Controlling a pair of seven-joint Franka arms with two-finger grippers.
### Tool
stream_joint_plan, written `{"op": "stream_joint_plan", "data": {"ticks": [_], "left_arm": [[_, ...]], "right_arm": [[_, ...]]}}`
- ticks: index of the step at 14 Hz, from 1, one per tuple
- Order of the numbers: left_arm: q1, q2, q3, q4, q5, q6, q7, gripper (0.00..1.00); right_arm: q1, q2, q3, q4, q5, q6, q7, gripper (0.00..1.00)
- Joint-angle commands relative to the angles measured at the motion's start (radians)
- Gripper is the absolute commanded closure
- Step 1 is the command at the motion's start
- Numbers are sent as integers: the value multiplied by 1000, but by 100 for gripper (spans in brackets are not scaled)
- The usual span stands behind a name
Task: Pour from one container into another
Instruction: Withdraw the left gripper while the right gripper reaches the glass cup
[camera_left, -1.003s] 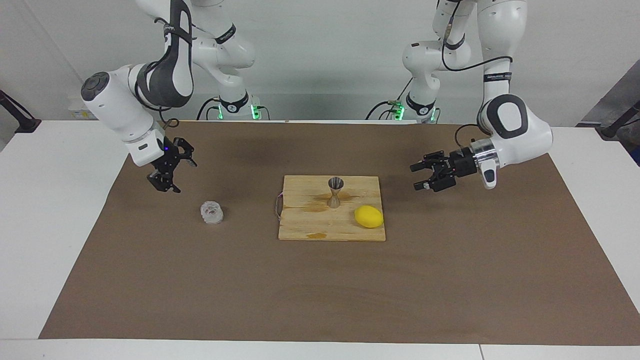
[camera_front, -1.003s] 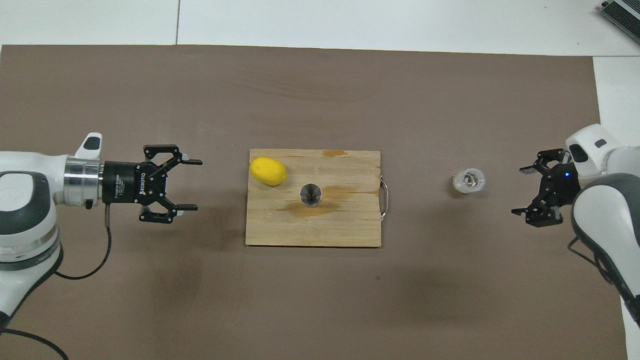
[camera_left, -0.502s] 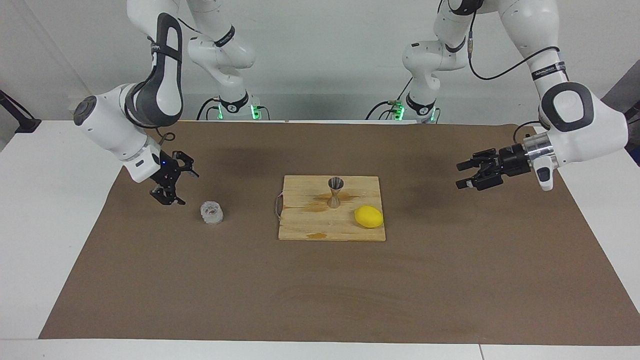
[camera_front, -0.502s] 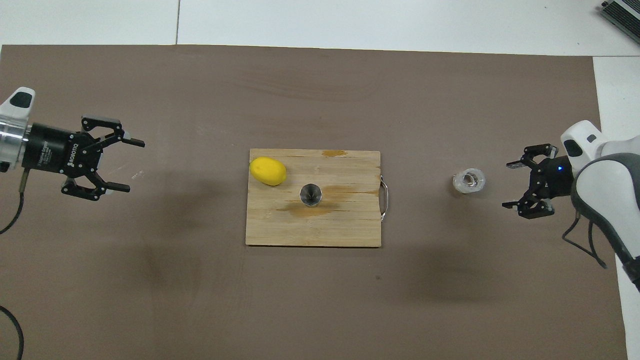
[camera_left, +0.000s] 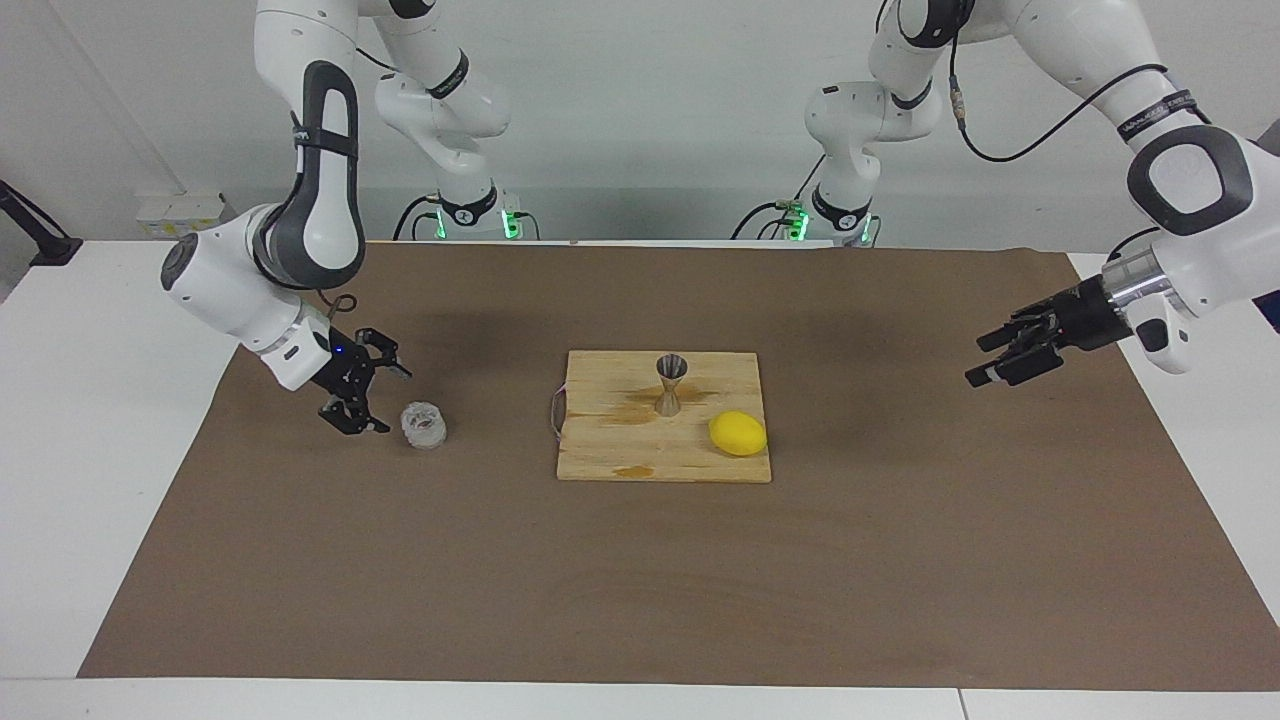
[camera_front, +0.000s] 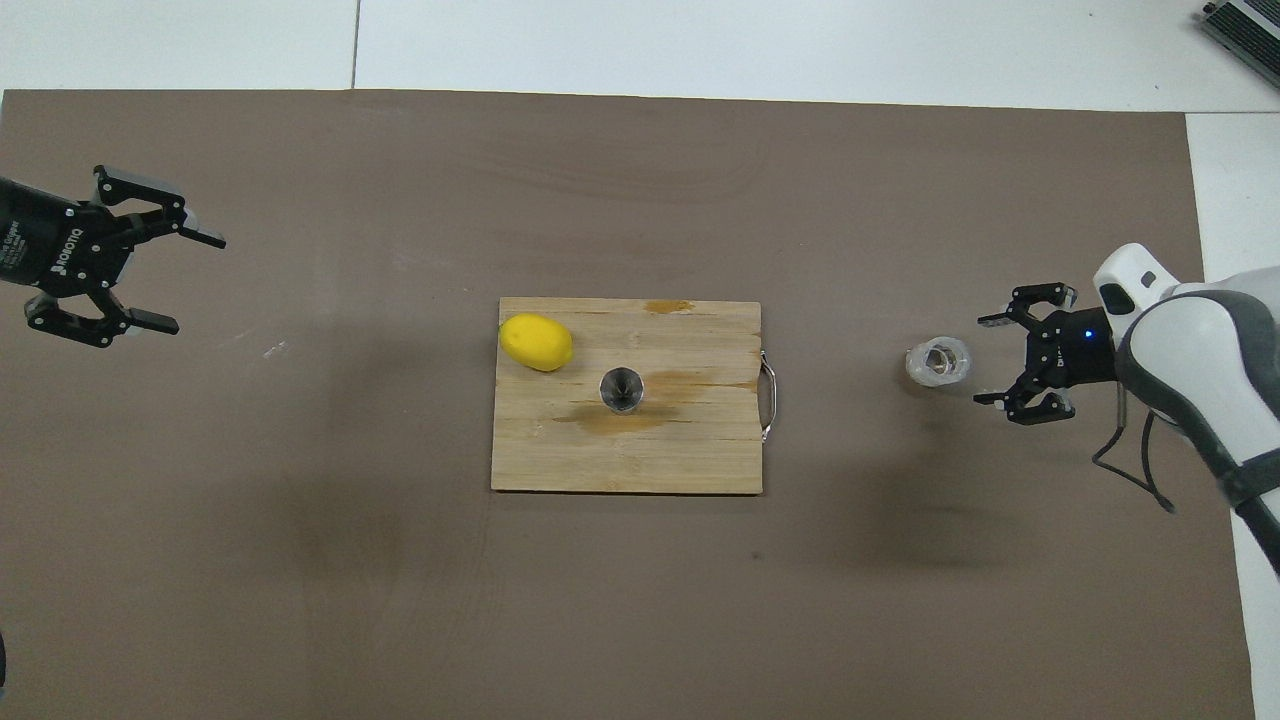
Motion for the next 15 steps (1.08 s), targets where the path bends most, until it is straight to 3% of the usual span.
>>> {"op": "stream_joint_plan", "data": {"ticks": [1, 6, 9, 15], "left_arm": [[3, 24, 1, 91, 76, -16, 89, 0], [3, 15, 6, 161, 157, 14, 377, 0], [0, -8, -13, 183, 234, 14, 438, 0], [-6, -56, -218, 204, 536, -5, 484, 0]], "right_arm": [[-31, 46, 9, 17, 51, 5, -49, 0], [-30, 98, 9, 10, 131, 5, -138, 0], [-16, 107, 9, 6, 140, 28, -158, 0], [-7, 121, 11, -16, 217, 52, -201, 0]]}}
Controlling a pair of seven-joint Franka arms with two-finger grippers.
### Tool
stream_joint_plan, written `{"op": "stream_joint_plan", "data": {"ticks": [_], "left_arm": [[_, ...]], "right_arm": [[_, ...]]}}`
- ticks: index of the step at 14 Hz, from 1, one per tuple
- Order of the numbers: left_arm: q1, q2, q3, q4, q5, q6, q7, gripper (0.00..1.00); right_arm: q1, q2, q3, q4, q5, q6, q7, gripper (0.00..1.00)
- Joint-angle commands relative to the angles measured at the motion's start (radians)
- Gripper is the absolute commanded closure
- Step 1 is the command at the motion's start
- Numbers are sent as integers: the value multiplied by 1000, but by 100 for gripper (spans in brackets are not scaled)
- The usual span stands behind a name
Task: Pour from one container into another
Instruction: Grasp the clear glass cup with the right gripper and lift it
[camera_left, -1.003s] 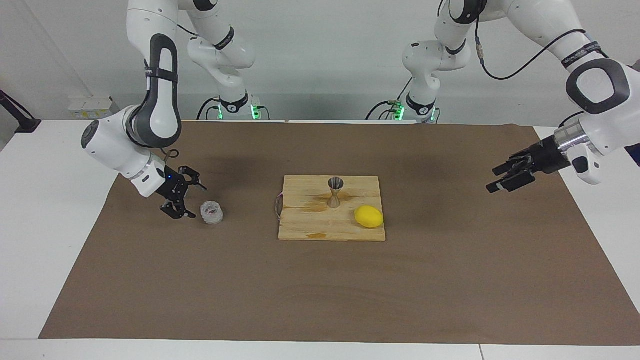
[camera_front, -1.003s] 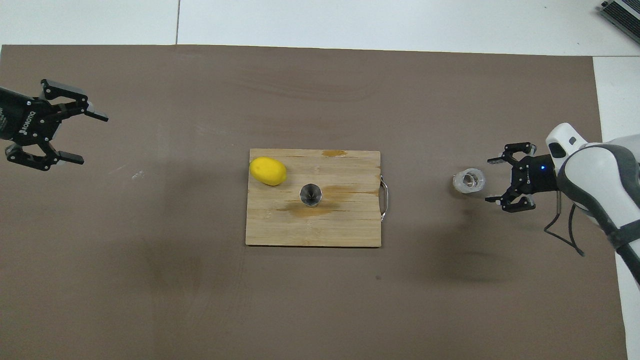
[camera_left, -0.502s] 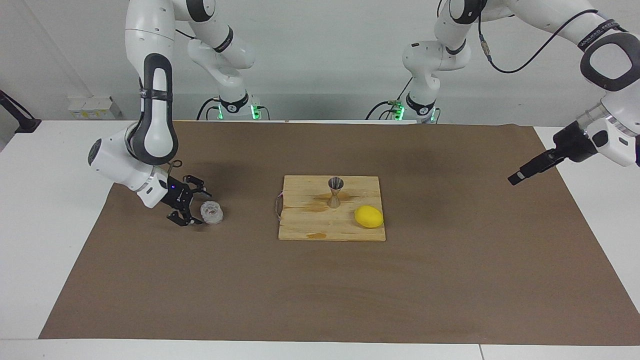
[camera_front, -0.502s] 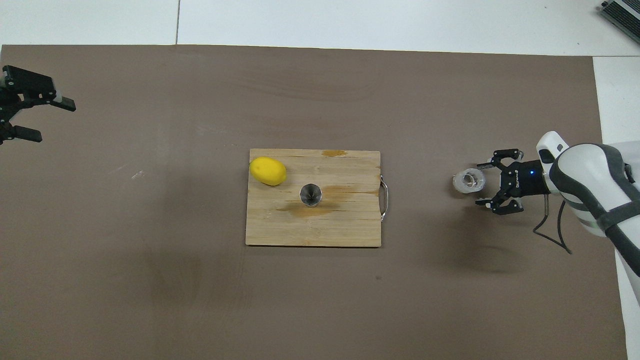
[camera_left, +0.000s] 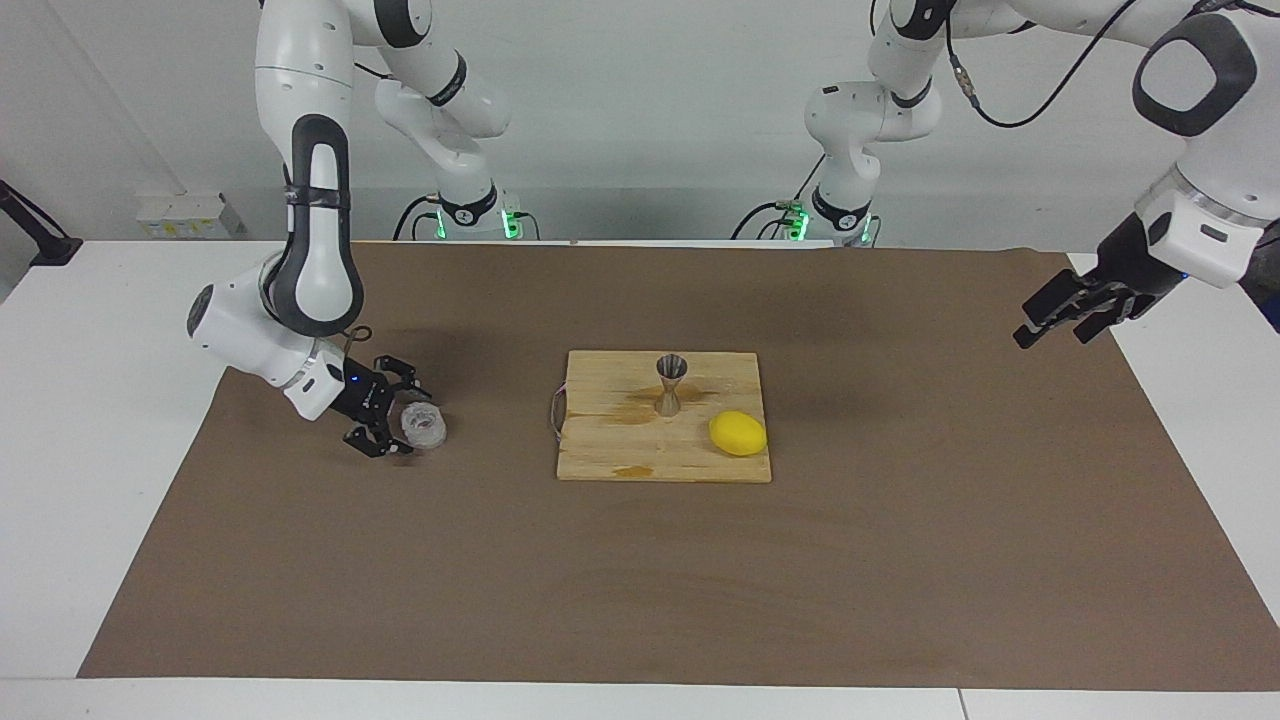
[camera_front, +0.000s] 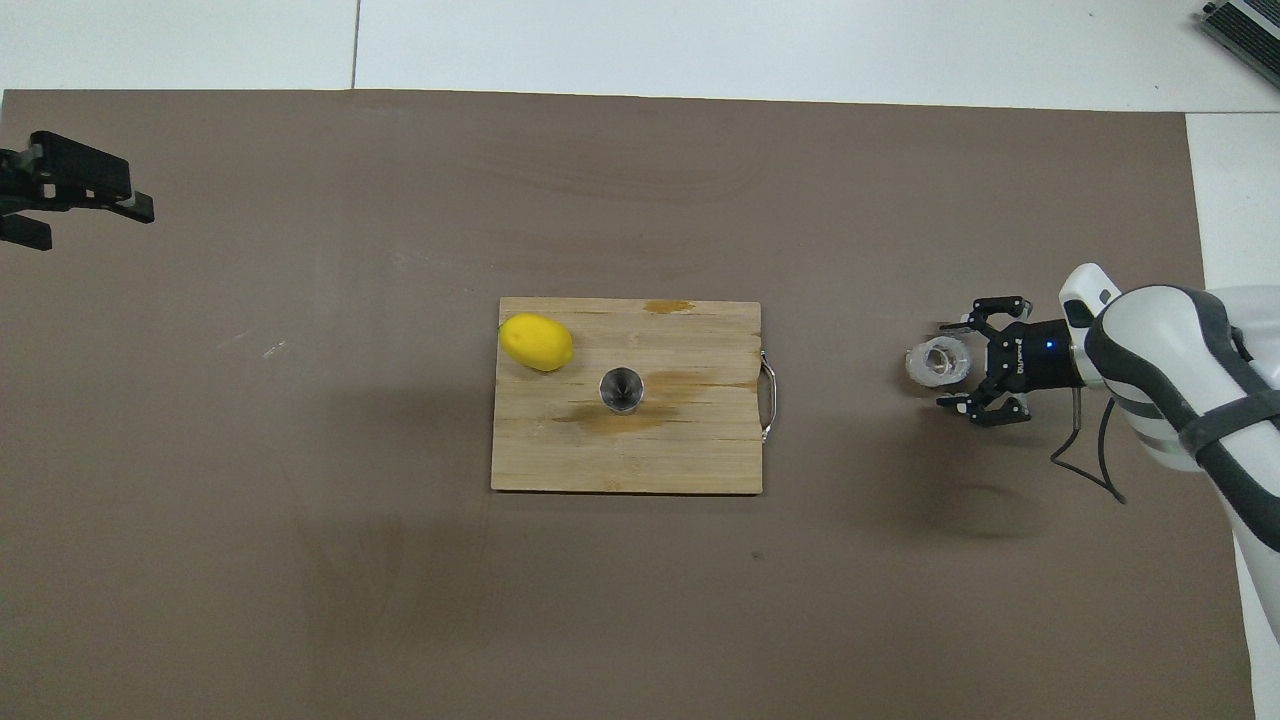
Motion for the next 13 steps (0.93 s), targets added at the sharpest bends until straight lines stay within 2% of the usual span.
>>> {"op": "stream_joint_plan", "data": {"ticks": [1, 4, 6, 8, 10, 13], "left_arm": [[-4, -15, -71, -8, 124, -17, 21, 0], [-2, -69, -90, -107, 119, -18, 22, 0], [-7, -119, -90, -190, 111, 24, 27, 0], [-5, -225, -90, -358, 111, 133, 33, 0], [5, -329, -87, -521, 111, 227, 143, 0], [9, -312, -78, -444, 109, 145, 219, 0]], "right_arm": [[2, 6, 4, -13, 45, 27, -34, 0], [17, 6, 5, -16, 51, 34, -32, 0], [23, 5, 5, -27, 67, 50, -34, 0], [28, 5, 5, -32, 68, 53, -34, 0], [28, 5, 5, -32, 68, 56, -35, 0], [26, 5, 5, -32, 68, 56, -35, 0]]}}
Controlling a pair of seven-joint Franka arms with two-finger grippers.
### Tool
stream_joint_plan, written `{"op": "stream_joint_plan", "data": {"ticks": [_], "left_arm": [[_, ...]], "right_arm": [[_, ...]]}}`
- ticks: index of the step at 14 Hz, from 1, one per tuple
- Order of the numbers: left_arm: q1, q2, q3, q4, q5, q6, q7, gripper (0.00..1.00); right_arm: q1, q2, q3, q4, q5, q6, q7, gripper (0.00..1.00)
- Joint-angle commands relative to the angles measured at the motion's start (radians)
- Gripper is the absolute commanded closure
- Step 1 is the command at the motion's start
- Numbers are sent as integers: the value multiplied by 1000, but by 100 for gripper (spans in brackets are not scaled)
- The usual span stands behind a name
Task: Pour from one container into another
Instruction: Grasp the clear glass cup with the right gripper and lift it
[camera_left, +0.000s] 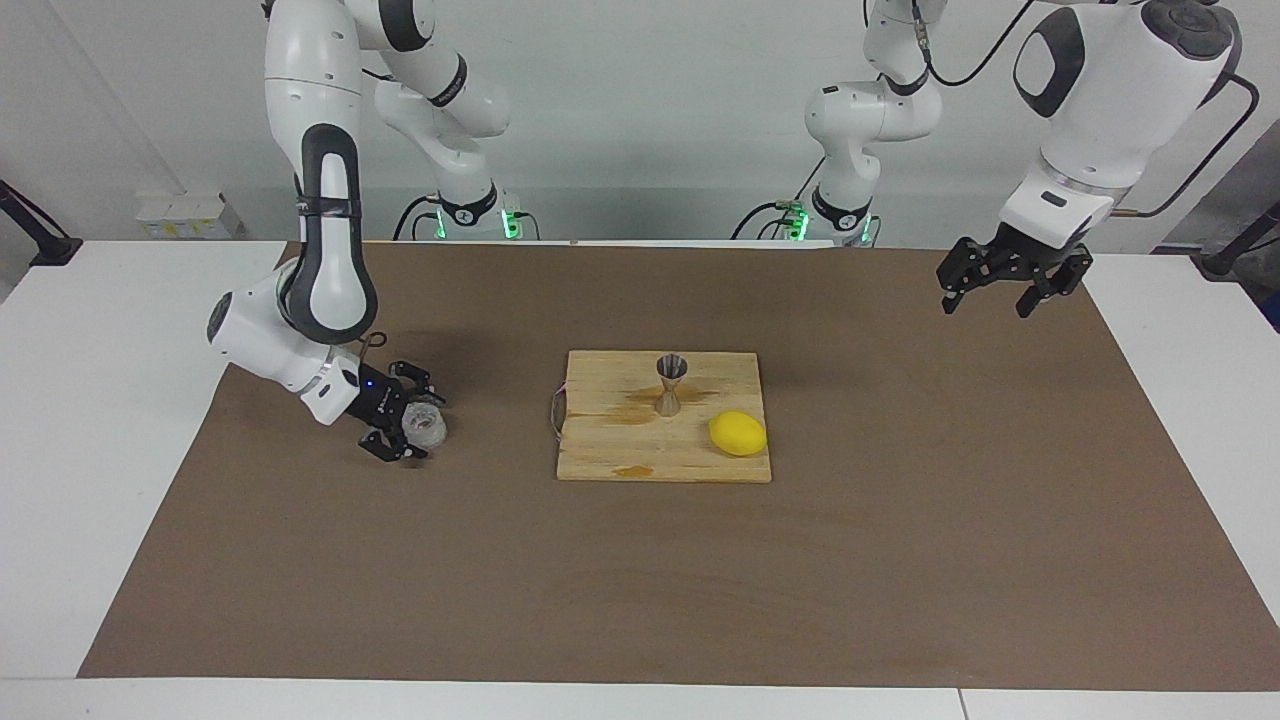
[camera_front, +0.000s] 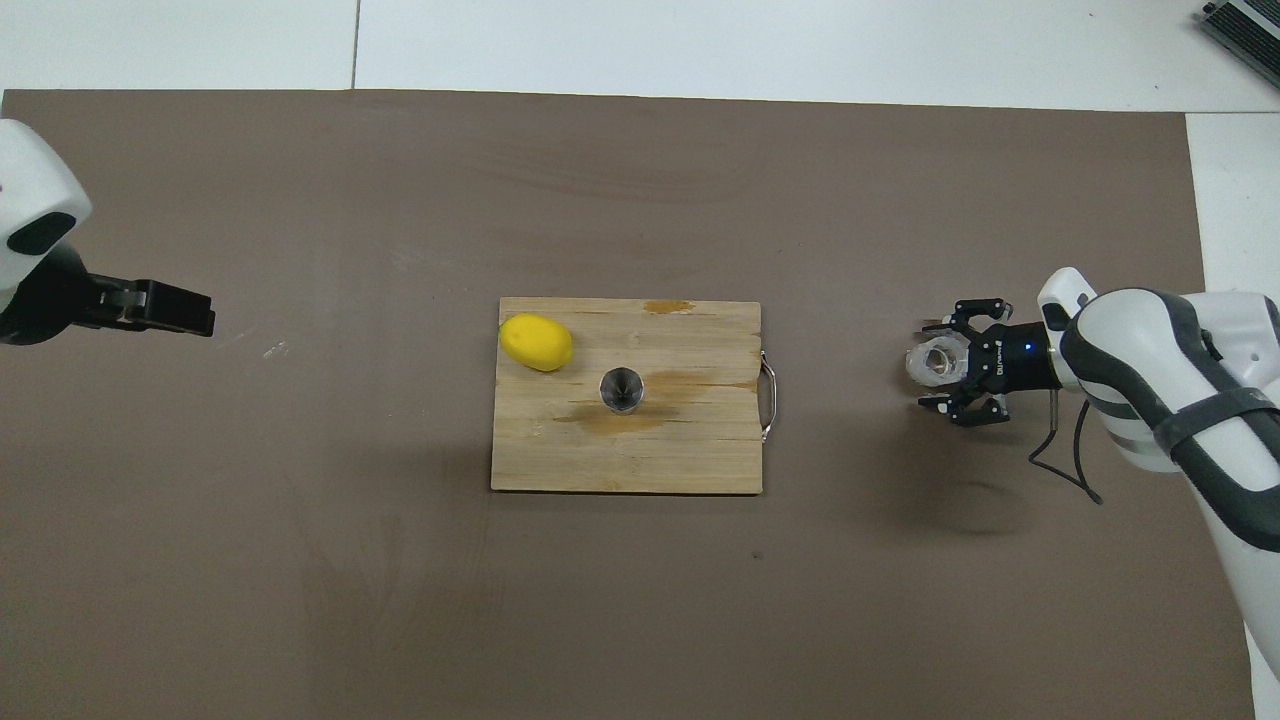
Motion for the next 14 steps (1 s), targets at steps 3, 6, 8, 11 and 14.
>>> {"op": "stream_joint_plan", "data": {"ticks": [3, 6, 8, 11, 14], "left_arm": [[5, 4, 4, 64, 9, -41, 36, 0], [3, -4, 4, 58, 9, -72, 39, 0], [3, 2, 4, 67, 11, -72, 41, 0], [3, 4, 4, 95, 18, -104, 44, 0], [2, 7, 4, 90, 18, -104, 49, 0]], "right_arm": [[0, -5, 2, -15, 36, 18, -32, 9], [-2, -6, 2, -15, 36, 18, -35, 33], [0, -6, 2, -15, 36, 18, -38, 37], [0, -14, 2, -15, 36, 18, -36, 40], [8, -34, 12, -12, 36, 20, -24, 41]]}}
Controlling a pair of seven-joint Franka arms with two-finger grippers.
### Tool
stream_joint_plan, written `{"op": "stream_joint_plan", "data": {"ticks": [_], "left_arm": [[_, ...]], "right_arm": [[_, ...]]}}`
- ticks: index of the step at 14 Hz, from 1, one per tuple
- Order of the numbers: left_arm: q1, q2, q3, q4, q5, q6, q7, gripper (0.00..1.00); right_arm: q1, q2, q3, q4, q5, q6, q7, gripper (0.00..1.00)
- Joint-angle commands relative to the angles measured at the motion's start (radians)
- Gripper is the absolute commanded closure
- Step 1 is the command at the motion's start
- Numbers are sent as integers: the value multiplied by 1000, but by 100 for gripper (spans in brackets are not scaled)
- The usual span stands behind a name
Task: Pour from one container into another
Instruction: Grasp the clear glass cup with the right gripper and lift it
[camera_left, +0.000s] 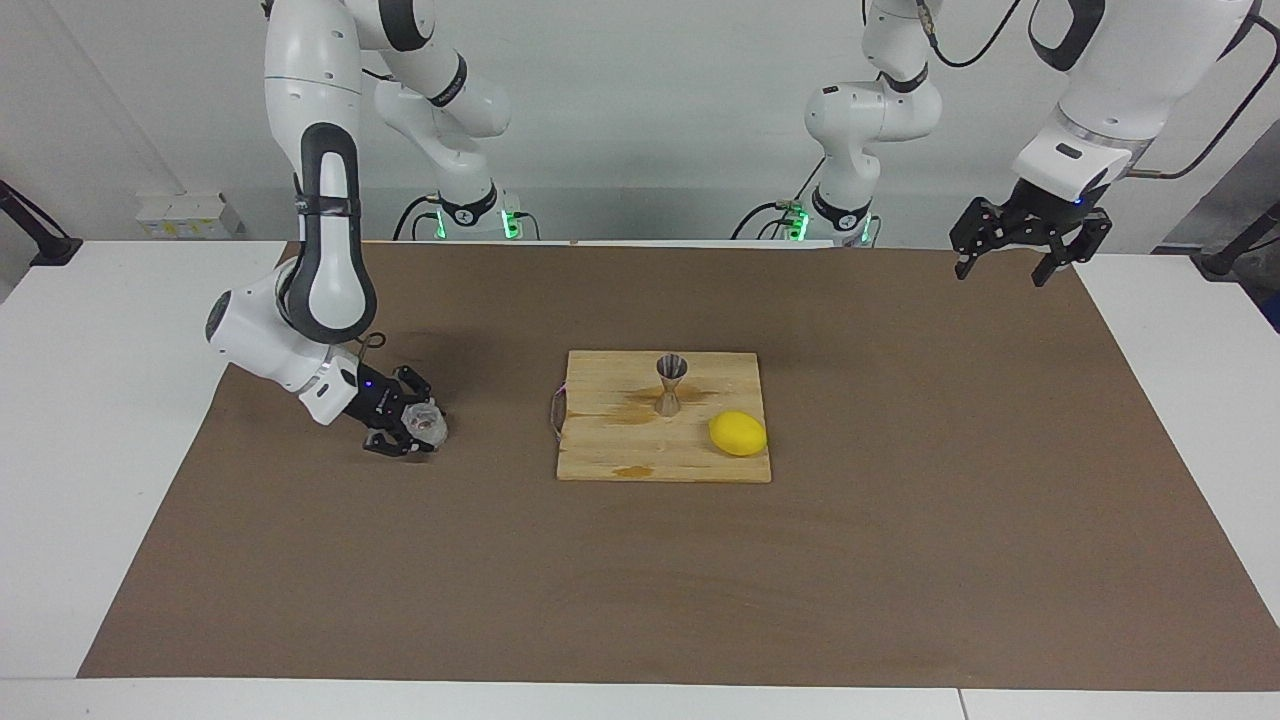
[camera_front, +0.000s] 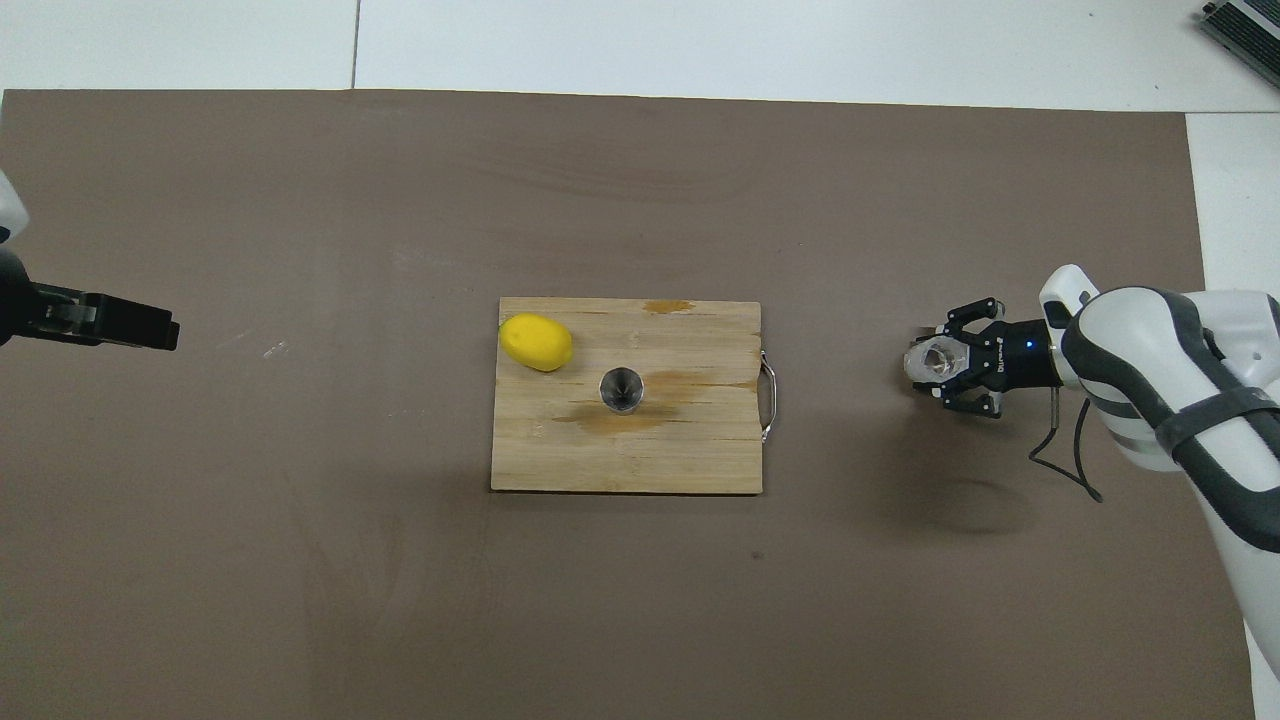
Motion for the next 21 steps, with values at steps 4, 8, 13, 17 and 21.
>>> {"op": "stream_joint_plan", "data": {"ticks": [4, 8, 13, 17, 21], "left_arm": [[1, 20, -1, 35, 23, -19, 22, 0], [1, 18, -4, 35, 12, -25, -24, 0], [-12, 21, -4, 35, 15, -24, -79, 0], [-13, 21, -6, 34, 14, -25, -79, 0], [-10, 21, -6, 32, 15, -24, -79, 0]], "right_arm": [[61, -80, 8, -16, 31, 38, 65, 41], [113, -136, 7, -16, 30, 35, 196, 41], [179, -202, 7, -18, 14, 22, 345, 41], [253, -231, 7, -11, -30, 22, 486, 41], [311, -265, 11, 2, -56, 25, 606, 41]]}}
